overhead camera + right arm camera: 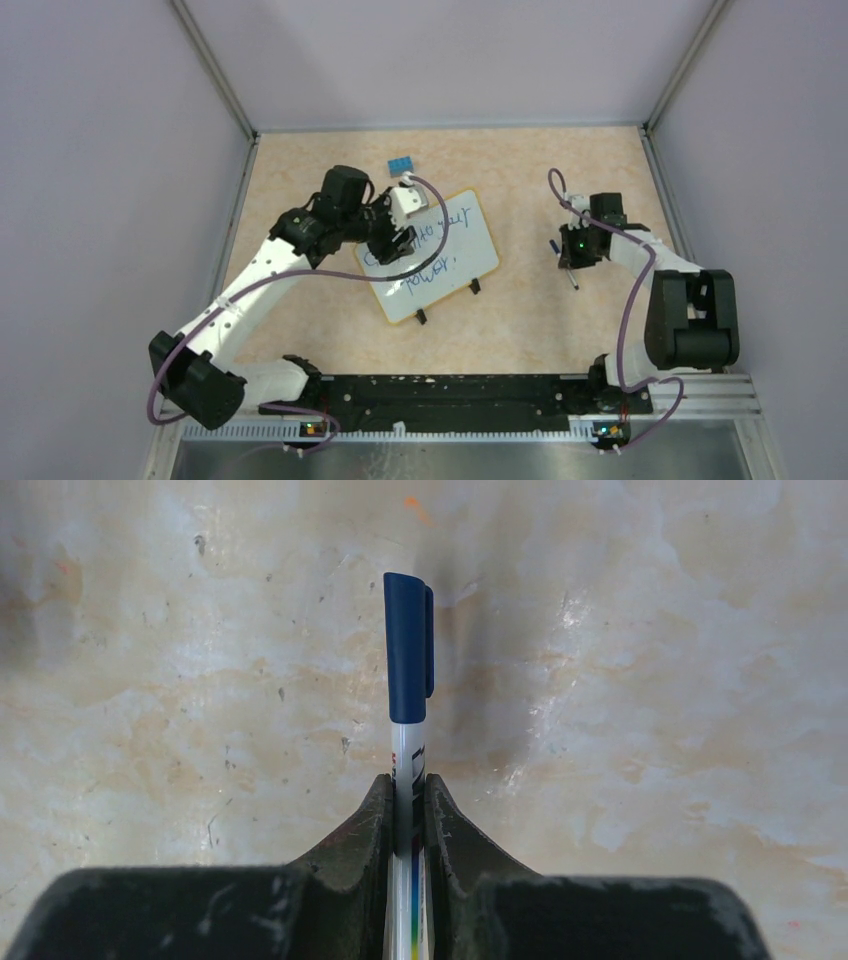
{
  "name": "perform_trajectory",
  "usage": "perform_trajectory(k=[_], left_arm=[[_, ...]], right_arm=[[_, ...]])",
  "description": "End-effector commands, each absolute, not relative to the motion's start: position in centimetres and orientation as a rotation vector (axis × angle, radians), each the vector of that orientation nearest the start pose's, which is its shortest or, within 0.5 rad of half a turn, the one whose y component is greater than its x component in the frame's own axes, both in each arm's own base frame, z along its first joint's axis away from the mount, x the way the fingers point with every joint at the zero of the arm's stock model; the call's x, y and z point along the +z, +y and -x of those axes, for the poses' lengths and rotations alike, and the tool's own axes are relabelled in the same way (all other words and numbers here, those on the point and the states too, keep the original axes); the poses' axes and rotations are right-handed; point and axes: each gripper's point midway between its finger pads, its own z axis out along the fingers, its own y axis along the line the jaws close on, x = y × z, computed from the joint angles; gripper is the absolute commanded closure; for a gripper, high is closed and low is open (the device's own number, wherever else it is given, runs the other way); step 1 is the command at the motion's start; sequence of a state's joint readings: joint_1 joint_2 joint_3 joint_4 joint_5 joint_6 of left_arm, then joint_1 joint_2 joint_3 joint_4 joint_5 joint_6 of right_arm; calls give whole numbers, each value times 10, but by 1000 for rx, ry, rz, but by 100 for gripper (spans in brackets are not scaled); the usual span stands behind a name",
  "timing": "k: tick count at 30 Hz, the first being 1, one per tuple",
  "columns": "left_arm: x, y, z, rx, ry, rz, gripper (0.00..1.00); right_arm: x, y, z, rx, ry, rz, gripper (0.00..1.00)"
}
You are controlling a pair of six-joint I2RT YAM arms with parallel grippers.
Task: Write a sentence on the whiteboard
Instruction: Place the whiteboard marker at the center of the board, then reset both arms
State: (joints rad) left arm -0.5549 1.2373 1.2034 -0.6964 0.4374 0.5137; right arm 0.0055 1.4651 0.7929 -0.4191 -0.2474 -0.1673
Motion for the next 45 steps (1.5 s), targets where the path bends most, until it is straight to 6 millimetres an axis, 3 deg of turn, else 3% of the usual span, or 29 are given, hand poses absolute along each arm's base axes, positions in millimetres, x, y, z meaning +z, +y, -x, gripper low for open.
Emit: perform_trajectory(k=[1, 9, 12, 20, 23, 26, 28, 30, 31, 34, 39, 42, 45], left_arm=[[252, -217, -273, -584, 1801, -1144, 35], [255, -168, -308, -577, 1874, -894, 36], [258, -153, -314, -619, 1883, -827, 35], [256, -110, -327, -666, 1929, -671, 33], [252, -95, -330, -698, 1974, -612, 31], [248, -77, -336, -699, 2034, -562, 27], [247, -62, -343, -695, 2060, -510, 19], [247, -49, -351, -705, 2078, -462, 8], [248, -42, -355, -703, 2087, -440, 3], [241, -21, -369, -701, 2131, -378, 1], [206, 14, -389, -596, 2267, -271, 1], [180, 30, -391, -552, 2313, -232, 1], [163, 37, -389, -539, 2319, -212, 1]], right_arm=[[28, 32, -310, 226, 2600, 272, 97], [16, 32, -300, 241, 2661, 255, 87], [15, 34, -298, 259, 2671, 254, 78], [36, 40, -300, 298, 2643, 258, 64], [57, 46, -308, 336, 2601, 271, 52], [93, 53, -324, 368, 2513, 300, 34], [120, 55, -337, 370, 2446, 316, 19], [151, 57, -354, 364, 2367, 332, 13], [164, 59, -361, 370, 2335, 340, 12], [201, 45, -382, 386, 2252, 287, 11], [244, 19, -409, 403, 2137, 201, 10], [251, 2, -417, 388, 2100, 169, 10], [242, -12, -419, 355, 2093, 150, 10]])
